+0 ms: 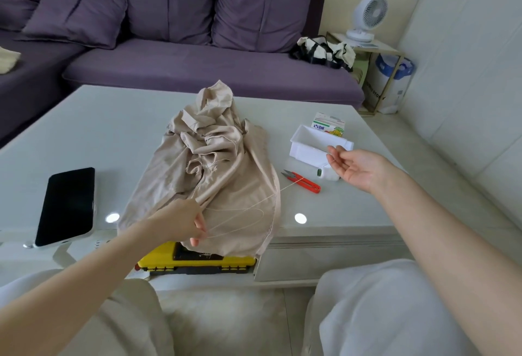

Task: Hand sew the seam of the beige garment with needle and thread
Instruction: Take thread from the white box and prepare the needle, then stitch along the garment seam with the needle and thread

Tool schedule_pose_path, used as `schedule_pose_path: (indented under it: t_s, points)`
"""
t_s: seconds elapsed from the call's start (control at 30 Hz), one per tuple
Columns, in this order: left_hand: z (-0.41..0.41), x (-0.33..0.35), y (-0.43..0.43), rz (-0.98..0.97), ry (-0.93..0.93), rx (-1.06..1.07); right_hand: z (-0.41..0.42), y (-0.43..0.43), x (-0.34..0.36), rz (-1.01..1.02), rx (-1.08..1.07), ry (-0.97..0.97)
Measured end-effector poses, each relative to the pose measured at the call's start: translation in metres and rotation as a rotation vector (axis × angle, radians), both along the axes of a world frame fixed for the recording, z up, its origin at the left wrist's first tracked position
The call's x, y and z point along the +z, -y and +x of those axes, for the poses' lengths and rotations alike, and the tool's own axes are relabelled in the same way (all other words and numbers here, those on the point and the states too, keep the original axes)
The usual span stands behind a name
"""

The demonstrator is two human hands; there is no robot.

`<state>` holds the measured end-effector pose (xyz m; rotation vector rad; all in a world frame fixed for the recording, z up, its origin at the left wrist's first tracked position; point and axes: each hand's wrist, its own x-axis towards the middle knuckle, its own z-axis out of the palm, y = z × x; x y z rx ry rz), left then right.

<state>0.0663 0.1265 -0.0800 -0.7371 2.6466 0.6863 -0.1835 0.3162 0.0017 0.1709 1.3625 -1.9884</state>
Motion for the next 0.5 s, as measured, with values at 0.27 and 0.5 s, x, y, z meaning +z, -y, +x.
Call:
schedule_pose_path:
  t_s: [0.27,0.5]
  points:
    - [0.002,-0.004,0.001,0.019,-0.001,-0.022,-0.002,0.007,-0.01,0.209,0.118,-0.163]
    - [-0.05,0.023,-0.039,0.476,-0.569,0.364,0.06,0.026,-0.006,0.333,0.431,-0.488]
